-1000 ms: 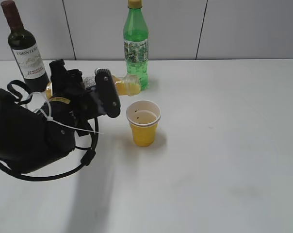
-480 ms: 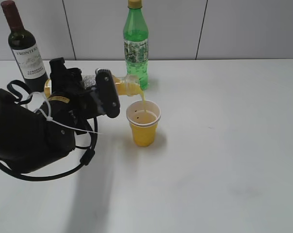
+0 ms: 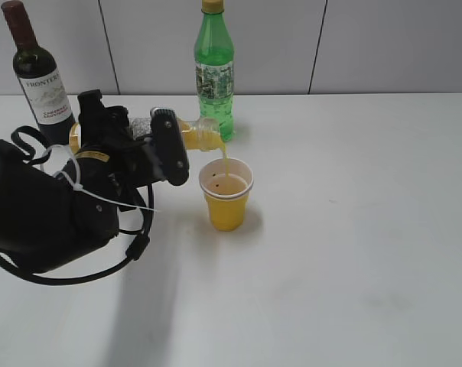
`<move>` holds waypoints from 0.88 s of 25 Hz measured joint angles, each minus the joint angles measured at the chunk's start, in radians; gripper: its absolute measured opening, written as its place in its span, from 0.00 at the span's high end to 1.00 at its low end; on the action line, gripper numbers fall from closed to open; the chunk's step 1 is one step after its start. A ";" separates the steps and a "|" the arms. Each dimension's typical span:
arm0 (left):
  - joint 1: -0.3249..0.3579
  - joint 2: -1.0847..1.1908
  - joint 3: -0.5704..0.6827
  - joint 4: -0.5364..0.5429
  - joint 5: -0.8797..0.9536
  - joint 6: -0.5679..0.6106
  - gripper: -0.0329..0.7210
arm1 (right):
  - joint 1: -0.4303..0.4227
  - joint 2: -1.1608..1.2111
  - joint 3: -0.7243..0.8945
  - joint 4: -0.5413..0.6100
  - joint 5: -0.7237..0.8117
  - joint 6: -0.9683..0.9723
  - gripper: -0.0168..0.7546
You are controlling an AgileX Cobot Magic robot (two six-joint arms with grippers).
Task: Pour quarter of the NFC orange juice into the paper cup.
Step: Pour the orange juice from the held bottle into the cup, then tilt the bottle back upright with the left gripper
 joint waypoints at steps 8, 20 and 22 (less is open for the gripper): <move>0.000 0.000 0.000 0.008 -0.001 0.003 0.37 | 0.000 0.000 0.000 0.000 0.000 0.000 0.22; 0.000 0.000 0.000 0.008 0.061 -0.153 0.37 | 0.000 0.000 0.000 0.000 0.000 0.000 0.22; 0.000 0.000 0.000 0.008 0.100 -0.234 0.37 | 0.000 0.000 0.000 0.000 0.000 0.000 0.22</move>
